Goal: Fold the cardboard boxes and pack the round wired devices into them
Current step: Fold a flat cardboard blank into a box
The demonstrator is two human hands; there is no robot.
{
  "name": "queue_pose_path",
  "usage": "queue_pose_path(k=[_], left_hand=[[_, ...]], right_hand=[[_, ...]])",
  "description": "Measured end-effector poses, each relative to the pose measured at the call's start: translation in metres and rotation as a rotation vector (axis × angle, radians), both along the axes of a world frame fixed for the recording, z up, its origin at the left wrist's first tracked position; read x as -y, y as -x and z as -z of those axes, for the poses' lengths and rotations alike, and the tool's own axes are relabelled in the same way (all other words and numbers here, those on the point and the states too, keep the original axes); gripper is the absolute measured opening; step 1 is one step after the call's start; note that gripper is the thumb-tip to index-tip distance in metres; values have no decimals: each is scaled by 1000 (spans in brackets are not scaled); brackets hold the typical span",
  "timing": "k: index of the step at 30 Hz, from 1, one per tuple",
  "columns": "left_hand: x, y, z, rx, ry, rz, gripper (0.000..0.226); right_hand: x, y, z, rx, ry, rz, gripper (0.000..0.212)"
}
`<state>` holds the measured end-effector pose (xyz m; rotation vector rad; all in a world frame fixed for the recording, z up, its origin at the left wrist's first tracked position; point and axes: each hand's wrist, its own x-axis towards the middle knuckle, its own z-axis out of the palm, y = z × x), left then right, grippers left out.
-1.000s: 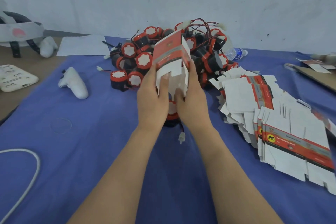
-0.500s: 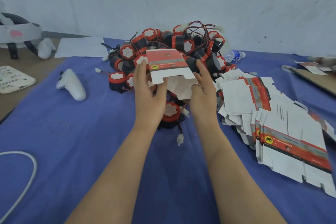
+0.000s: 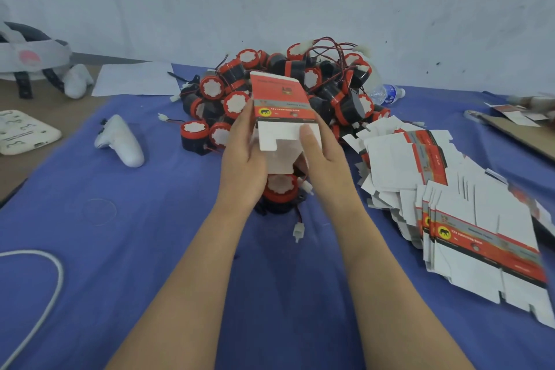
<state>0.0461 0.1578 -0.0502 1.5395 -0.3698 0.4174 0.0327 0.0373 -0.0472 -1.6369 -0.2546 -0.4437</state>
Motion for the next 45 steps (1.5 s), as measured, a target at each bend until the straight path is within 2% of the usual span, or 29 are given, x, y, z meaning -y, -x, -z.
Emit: queue_pose_path(k=[3,5,7,10,13,15,18,21,25,28,31,35,37,38,42,45], left_hand=[[-3,1,0,-12,-94,131,64],[-3,3,0,-22,-90,267,72],[-2,3,-1,-38,-52,321,62],[1,3,-2,-32,-57,180,47],[0,-1,2,-46,-71,61,55],[-2,-2,2,-37,-72,38,61],[0,-1,1,-4,-58,75,47],[2,-2,2,-54,-58,113,40],[1,-2,2,-26,-84,138,48],[4,-3,6,92,-226,54,50],[4,-7,12,83,-215,-75,52],[-4,-12,13,54,-161,-186,48],[-6,-12,12,53,-151,-215,47],[-5,-11,12,61,-149,-222,46],[0,-5,12,96,-200,-204,43],[7,0,10,91,-208,-157,45]], right_hand=[[5,-2,-2,-5,39,147,33],[7,-3,-1,-9,52,204,33],[7,-3,1,-18,69,207,35],[6,-3,4,-5,135,169,44],[7,-4,9,-10,215,100,53],[9,-6,9,1,236,168,45],[12,-9,8,-11,151,269,33],[7,-10,7,-68,37,212,32],[4,-8,3,-98,-126,143,28],[7,-7,2,-66,-98,132,30],[7,-6,2,-46,-25,93,37],[11,-2,-2,-122,-77,-190,45],[12,-1,-2,-162,-83,-260,42],[11,-1,0,-147,-58,-202,37],[4,-7,9,-20,65,267,19],[6,-8,12,34,60,427,12]])
